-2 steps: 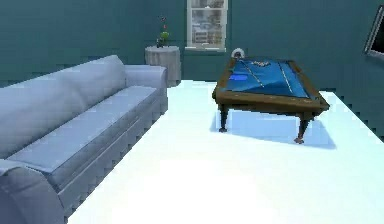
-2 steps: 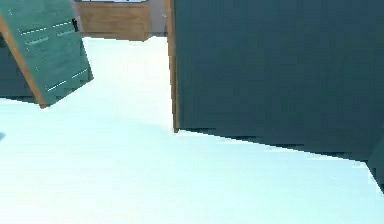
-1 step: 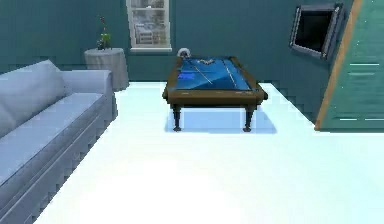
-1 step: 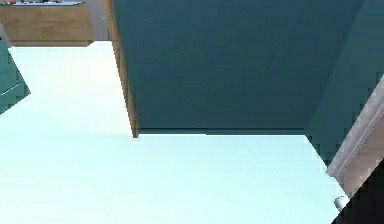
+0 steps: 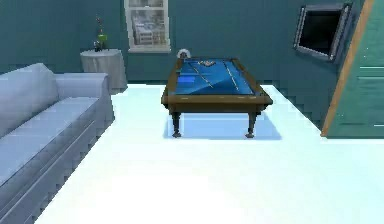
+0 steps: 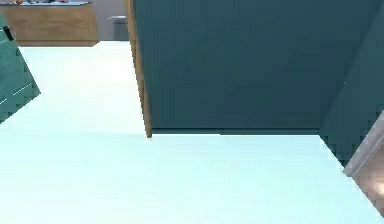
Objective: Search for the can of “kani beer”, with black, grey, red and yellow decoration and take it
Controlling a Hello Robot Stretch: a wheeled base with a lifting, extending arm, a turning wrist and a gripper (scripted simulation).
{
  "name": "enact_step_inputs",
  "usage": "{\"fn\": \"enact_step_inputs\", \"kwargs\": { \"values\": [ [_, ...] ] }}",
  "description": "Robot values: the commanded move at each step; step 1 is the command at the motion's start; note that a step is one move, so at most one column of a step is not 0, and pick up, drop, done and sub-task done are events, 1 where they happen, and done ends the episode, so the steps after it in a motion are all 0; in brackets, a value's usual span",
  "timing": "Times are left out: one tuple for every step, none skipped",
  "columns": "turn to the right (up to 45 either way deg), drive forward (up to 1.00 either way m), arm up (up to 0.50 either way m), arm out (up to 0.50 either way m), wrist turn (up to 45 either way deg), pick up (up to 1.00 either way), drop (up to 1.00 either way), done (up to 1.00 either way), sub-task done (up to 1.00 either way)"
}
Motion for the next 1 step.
{"fn": "enact_step_inputs", "kwargs": {
  "values": [
    [45.0, 0.0, 0.0, 0.0, 0.0, 0.0, 0.0, 0.0, 0.0]
  ]
}}
